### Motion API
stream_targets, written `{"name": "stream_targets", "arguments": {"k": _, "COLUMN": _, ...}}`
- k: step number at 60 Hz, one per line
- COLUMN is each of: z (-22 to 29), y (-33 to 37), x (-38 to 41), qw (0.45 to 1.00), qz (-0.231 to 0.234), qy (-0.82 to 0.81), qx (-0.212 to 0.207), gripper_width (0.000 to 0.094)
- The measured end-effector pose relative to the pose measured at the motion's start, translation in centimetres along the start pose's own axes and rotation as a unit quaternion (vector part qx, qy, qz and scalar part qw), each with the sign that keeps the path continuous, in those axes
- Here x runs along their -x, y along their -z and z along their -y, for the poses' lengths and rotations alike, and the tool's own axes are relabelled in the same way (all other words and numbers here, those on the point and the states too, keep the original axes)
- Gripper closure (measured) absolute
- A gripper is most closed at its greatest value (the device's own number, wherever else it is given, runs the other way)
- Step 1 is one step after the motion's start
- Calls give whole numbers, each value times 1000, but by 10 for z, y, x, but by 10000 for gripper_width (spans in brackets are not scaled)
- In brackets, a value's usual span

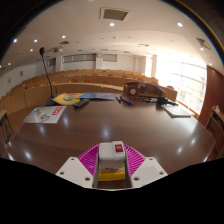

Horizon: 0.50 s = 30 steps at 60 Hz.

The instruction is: Unplug charger

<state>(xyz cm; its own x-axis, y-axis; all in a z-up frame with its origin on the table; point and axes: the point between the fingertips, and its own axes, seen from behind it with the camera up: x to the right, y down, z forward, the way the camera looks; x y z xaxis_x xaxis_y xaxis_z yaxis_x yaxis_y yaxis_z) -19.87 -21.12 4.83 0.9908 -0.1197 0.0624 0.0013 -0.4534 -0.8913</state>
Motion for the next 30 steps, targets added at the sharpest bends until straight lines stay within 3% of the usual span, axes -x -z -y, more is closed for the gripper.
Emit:
{"name": "stream_targets", "arguments": {"k": 6, "z": 0, "y": 0, "x": 2, "qw": 1000, "qz": 6, "qy": -5, "qx": 0, "gripper_width": 653}}
{"name": "stream_targets", "arguments": {"k": 20, "z": 5, "y": 1, "x": 3, "qw": 1000, "qz": 16, "qy": -16, "qx": 3, "gripper_width": 686}}
{"name": "stream_targets", "arguments": {"k": 21, "z": 18, "y": 8, "x": 3, "qw": 1000, "qz": 18, "qy": -15, "qx": -10, "gripper_width": 688}}
{"name": "stream_targets", "arguments": {"k": 26, "z": 139, "y": 59, "x": -8, "qw": 982, "qz": -13, "qy": 59, "qx": -179, "gripper_width": 691}}
{"name": "stream_targets", "arguments": {"k": 30, "z": 224, "y": 95, "x": -3, "qw": 970, "qz": 26, "qy": 32, "qx": -238, "gripper_width": 690}}
